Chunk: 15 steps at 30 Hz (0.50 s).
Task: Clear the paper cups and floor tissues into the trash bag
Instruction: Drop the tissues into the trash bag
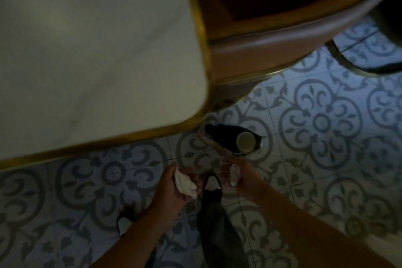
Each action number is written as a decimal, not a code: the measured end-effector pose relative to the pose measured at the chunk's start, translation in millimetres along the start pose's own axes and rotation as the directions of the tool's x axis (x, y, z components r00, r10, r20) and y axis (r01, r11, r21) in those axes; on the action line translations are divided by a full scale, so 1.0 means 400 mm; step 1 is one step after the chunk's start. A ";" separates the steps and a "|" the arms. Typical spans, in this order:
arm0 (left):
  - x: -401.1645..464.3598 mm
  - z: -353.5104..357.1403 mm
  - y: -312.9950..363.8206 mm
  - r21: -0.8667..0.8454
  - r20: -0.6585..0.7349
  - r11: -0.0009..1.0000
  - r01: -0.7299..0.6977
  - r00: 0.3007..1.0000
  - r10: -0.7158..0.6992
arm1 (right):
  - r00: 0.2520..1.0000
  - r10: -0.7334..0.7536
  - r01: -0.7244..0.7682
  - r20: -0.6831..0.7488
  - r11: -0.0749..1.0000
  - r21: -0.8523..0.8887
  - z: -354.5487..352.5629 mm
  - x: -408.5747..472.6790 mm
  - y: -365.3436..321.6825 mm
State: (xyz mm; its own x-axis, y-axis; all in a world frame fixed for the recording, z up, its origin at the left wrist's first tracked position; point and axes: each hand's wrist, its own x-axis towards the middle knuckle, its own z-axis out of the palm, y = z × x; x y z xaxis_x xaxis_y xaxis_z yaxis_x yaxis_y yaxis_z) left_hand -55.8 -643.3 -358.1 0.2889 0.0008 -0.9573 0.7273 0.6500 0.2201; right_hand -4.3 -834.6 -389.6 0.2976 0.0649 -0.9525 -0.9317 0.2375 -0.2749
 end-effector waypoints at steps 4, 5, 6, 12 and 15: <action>0.072 0.164 -0.018 0.130 -0.001 0.989 0.074 0.997 -0.074 | 0.996 -0.003 0.010 -0.086 0.997 0.081 -0.122 0.053 -0.056; 0.097 0.195 -0.030 0.162 -0.002 0.983 0.087 0.996 -0.088 | 0.996 -0.008 0.017 -0.088 0.994 0.111 -0.152 0.069 -0.067; 0.120 0.223 -0.040 0.185 0.004 0.980 0.078 0.997 -0.080 | 0.996 -0.013 0.025 -0.087 0.989 0.147 -0.177 0.085 -0.075; 0.256 0.366 -0.095 0.284 -0.015 0.948 0.142 0.990 -0.144 | 0.989 -0.008 0.040 -0.151 0.977 0.210 -0.292 0.177 -0.093; 0.312 0.395 -0.121 0.339 -0.036 0.927 0.157 0.987 -0.154 | 0.988 -0.013 0.044 -0.151 0.978 0.205 -0.329 0.214 -0.098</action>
State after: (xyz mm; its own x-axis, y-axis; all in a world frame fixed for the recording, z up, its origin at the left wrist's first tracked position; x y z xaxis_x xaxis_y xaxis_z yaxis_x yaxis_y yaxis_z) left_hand 43.4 -794.6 -458.8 0.1512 -0.0716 -0.9859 0.9312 0.3451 0.1177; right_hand 30.1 -966.0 -477.8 0.2744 -0.0854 -0.9578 -0.8552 0.4339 -0.2837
